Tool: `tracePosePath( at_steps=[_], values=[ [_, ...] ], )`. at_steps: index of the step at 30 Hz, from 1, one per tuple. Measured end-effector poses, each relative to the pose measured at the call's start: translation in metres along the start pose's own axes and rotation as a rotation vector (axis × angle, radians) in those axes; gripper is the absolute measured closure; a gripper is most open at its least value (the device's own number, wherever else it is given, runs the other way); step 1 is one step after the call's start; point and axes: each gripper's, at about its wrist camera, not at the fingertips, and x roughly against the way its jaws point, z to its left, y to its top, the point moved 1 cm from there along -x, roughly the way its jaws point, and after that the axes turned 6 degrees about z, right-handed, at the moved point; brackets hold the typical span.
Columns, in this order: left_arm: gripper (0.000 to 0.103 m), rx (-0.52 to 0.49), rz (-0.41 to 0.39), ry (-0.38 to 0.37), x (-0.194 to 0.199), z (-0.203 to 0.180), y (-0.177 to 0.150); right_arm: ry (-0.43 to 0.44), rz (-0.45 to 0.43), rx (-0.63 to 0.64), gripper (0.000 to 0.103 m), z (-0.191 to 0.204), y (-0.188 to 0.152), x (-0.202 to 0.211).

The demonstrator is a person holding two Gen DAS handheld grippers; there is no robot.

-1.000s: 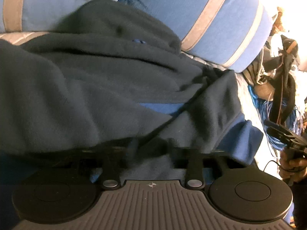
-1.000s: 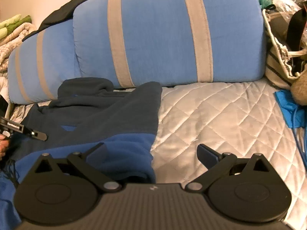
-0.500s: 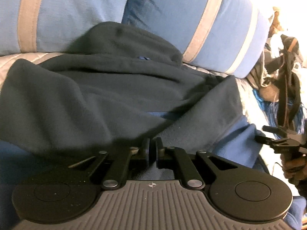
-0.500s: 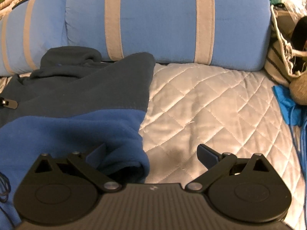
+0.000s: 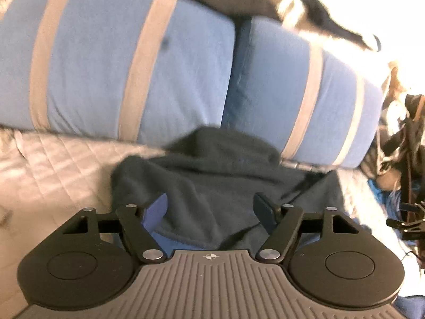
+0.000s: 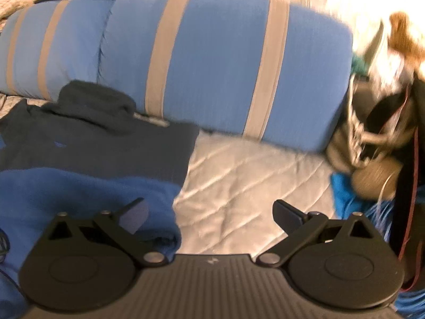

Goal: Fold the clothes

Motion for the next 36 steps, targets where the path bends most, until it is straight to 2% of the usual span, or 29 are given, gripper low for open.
tracePosePath(
  at_steps=[6, 10, 14, 20, 24, 29, 32, 36],
  values=[
    [0.031, -0.012, -0.145, 0.024, 0.065, -0.022, 0.021, -0.009, -0.13, -0.051, 0.0, -0.011, 0.032, 0.054],
    [0.03, -0.015, -0.222, -0.012, 0.103, -0.041, 0.034, -0.019, -0.231, -0.104, 0.0, -0.023, 0.056, 0.099],
    [0.024, -0.033, -0.337, -0.027, 0.14, -0.059, 0.042, -0.037, -0.352, -0.112, 0.0, -0.032, 0.076, 0.149],
    [0.023, -0.071, -0.494, -0.063, 0.198, -0.079, 0.057, -0.053, -0.562, -0.126, 0.0, -0.05, 0.1, 0.23],
    [0.022, -0.087, -0.566, -0.077, 0.242, -0.086, 0.064, -0.039, -0.699, -0.133, 0.0, -0.071, 0.109, 0.285],
    [0.02, -0.101, -0.634, -0.103, 0.289, -0.084, 0.063, -0.048, -0.779, -0.156, 0.0, -0.093, 0.108, 0.343],
    [0.02, -0.087, -0.634, -0.099, 0.306, -0.084, 0.058, -0.048, -0.806, -0.146, 0.0, -0.105, 0.102, 0.373],
    [0.02, -0.078, -0.616, -0.1, 0.328, -0.084, 0.039, 0.024, -0.778, -0.162, 0.0, -0.118, 0.079, 0.402]
  ],
)
